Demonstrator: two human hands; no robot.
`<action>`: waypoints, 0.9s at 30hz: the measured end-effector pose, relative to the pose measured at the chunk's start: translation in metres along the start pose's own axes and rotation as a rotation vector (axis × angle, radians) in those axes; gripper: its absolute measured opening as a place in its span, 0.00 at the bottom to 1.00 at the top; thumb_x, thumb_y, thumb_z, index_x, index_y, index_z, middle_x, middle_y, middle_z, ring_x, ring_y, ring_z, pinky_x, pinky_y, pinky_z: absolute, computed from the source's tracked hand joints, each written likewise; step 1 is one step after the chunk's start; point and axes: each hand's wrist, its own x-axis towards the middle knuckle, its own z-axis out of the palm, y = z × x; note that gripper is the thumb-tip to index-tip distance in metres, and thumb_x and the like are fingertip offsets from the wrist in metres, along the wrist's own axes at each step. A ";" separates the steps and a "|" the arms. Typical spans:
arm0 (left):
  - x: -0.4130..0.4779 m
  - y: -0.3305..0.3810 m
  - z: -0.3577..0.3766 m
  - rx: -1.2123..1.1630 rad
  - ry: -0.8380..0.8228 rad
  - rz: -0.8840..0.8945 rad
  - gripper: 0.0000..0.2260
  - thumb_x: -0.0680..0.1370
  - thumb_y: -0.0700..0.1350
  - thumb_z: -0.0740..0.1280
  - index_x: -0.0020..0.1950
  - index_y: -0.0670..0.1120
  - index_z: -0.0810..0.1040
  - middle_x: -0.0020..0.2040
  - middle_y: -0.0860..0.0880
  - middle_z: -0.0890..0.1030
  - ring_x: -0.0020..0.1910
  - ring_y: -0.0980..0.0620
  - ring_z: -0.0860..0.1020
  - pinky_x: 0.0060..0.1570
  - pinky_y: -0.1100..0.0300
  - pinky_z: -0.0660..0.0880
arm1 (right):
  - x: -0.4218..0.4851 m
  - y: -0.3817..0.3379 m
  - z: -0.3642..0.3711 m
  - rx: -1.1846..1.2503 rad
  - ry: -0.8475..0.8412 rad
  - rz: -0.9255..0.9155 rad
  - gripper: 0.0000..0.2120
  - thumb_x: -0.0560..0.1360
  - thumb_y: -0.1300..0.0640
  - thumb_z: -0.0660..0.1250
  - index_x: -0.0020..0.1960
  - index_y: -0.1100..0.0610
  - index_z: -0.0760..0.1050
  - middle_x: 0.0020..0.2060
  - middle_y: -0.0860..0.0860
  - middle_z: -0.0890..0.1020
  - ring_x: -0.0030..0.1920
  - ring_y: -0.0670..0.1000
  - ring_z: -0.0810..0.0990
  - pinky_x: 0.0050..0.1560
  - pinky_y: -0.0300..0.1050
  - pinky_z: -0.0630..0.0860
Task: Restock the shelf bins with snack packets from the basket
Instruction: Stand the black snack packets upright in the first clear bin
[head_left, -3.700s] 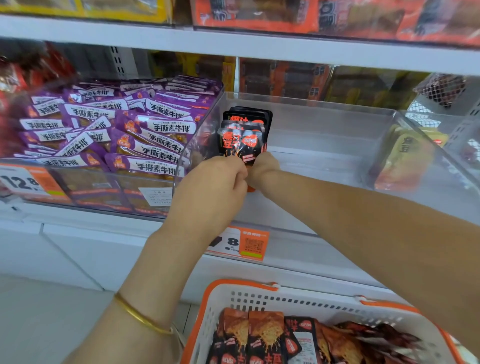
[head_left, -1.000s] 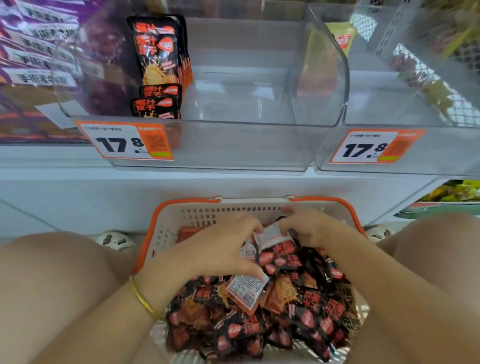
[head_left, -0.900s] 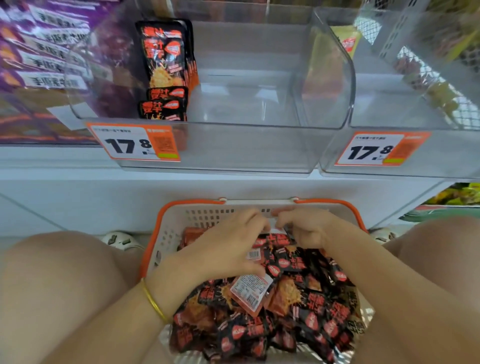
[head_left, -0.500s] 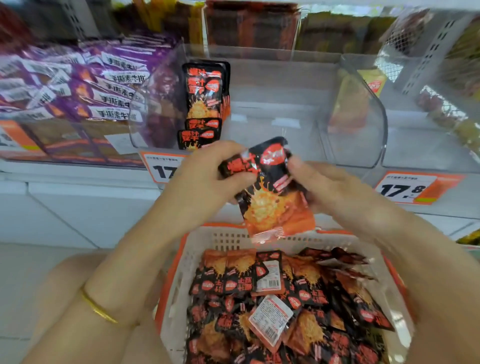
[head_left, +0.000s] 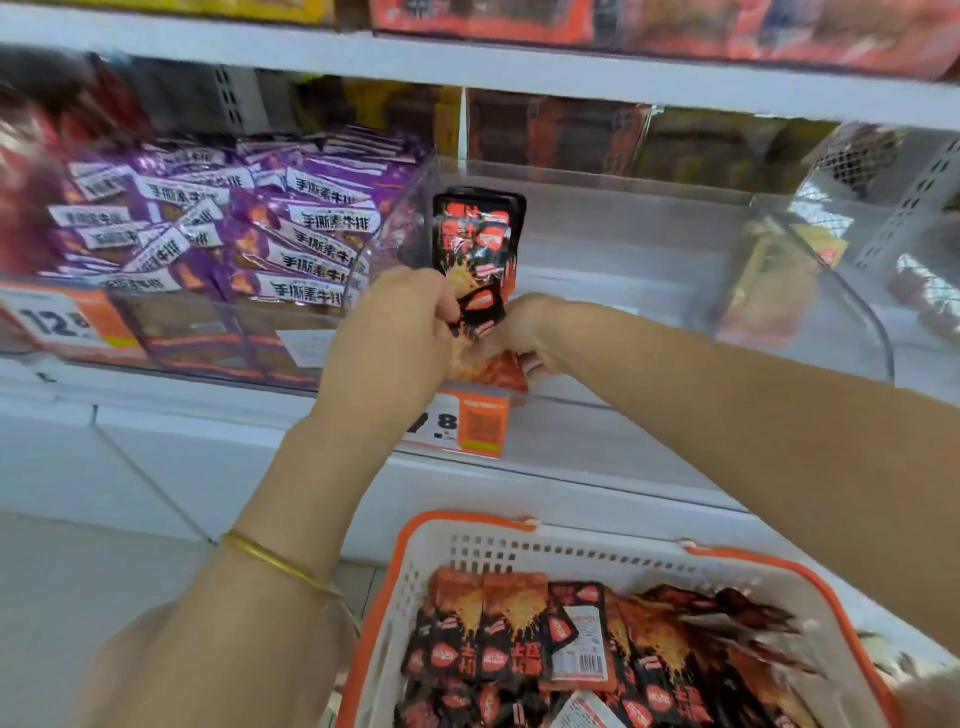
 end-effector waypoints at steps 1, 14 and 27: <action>0.000 0.000 0.001 -0.006 -0.028 -0.017 0.12 0.75 0.34 0.59 0.50 0.44 0.79 0.53 0.43 0.77 0.51 0.44 0.76 0.52 0.50 0.72 | 0.001 -0.003 0.002 -0.021 0.015 -0.002 0.21 0.70 0.60 0.74 0.60 0.62 0.72 0.56 0.58 0.80 0.50 0.55 0.79 0.59 0.50 0.75; 0.019 0.013 -0.009 0.101 -0.409 -0.103 0.10 0.78 0.40 0.58 0.52 0.41 0.79 0.52 0.44 0.80 0.47 0.43 0.77 0.49 0.51 0.75 | 0.032 -0.005 0.004 0.274 0.272 -0.266 0.25 0.62 0.75 0.71 0.57 0.64 0.73 0.49 0.60 0.81 0.51 0.59 0.80 0.52 0.57 0.79; 0.058 0.002 0.020 0.338 -0.801 -0.126 0.19 0.80 0.42 0.56 0.72 0.44 0.65 0.66 0.40 0.70 0.57 0.45 0.73 0.52 0.57 0.70 | 0.051 0.000 0.010 0.048 0.419 -0.252 0.30 0.67 0.54 0.76 0.60 0.55 0.61 0.56 0.57 0.76 0.51 0.58 0.77 0.48 0.51 0.77</action>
